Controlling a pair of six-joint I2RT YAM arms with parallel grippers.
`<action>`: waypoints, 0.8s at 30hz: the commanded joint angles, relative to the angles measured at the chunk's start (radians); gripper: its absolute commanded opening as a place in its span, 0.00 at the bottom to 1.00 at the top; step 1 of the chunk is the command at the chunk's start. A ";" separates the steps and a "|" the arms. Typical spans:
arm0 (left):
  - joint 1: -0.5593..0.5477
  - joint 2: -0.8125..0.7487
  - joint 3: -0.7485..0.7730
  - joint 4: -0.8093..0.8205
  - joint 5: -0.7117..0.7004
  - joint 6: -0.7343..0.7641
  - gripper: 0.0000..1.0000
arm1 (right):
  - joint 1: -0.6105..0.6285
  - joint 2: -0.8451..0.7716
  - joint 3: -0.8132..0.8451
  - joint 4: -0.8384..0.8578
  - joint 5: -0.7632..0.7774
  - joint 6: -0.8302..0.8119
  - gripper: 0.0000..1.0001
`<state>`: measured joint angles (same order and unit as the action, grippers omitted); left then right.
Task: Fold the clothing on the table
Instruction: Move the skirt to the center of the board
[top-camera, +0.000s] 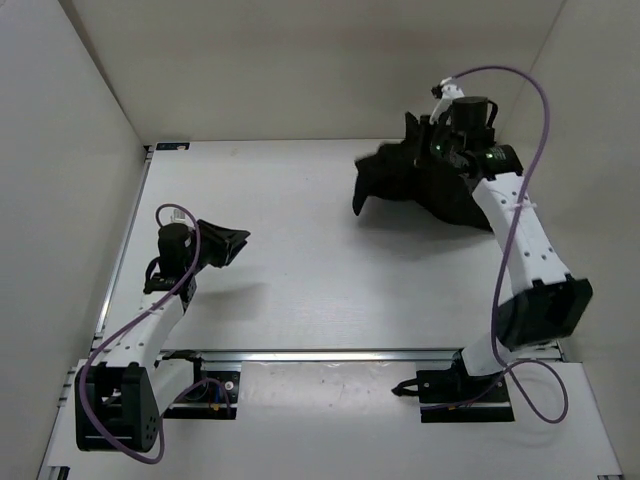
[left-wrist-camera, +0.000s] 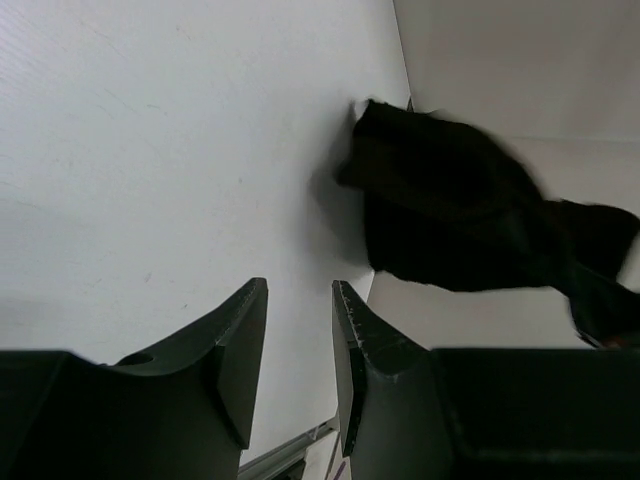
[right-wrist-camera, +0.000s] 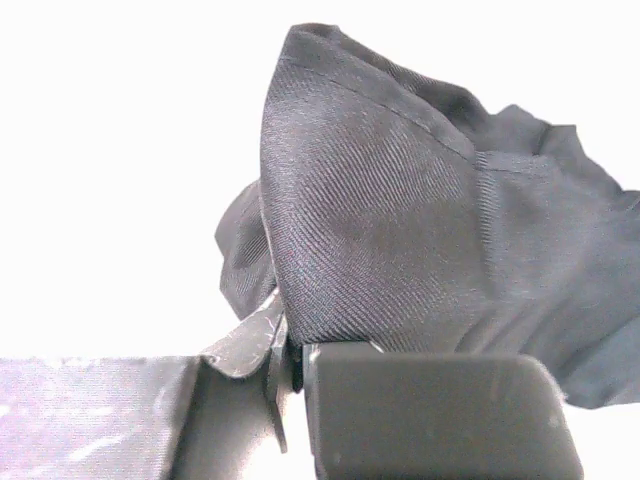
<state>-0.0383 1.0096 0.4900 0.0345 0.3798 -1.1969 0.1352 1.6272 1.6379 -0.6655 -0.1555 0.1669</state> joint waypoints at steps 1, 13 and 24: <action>0.038 -0.045 0.044 -0.007 -0.001 0.011 0.43 | 0.044 -0.140 0.085 0.046 -0.208 0.064 0.00; 0.051 -0.026 0.144 -0.085 0.014 0.072 0.45 | -0.109 -0.421 -0.558 -0.222 0.015 0.160 0.39; -0.080 0.177 0.091 -0.116 -0.022 0.203 0.48 | 0.341 -0.514 -0.717 -0.033 0.019 0.383 0.53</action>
<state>-0.1101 1.1313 0.5926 -0.0715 0.3805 -1.0531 0.3038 1.1320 0.9932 -0.8417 -0.0891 0.4088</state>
